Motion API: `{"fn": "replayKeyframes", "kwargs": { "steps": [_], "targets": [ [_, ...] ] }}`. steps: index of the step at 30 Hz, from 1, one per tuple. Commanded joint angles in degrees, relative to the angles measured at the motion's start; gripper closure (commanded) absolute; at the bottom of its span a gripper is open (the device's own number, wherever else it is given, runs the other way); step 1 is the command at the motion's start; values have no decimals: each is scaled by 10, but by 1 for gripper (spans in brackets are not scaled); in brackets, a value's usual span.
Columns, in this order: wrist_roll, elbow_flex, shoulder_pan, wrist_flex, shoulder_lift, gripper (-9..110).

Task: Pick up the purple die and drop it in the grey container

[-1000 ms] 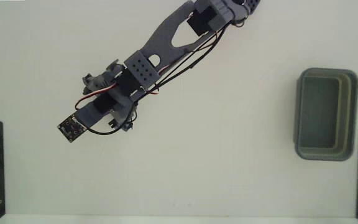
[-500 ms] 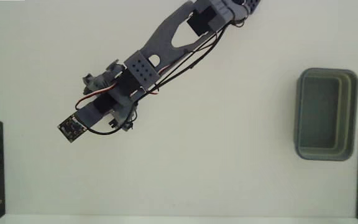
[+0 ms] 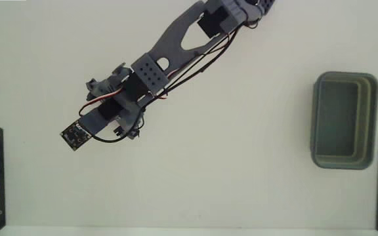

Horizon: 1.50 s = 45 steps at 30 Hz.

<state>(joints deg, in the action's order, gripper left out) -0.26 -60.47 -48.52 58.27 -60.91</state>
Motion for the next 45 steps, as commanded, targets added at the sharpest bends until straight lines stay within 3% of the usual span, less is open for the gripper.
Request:
{"fn": "replayKeyframes", "kwargs": {
  "steps": [1,45],
  "targets": [
    [3,-1,-11,-4,-31,-9],
    [3,-1,-11,-4,-31,2]
  ]
}}
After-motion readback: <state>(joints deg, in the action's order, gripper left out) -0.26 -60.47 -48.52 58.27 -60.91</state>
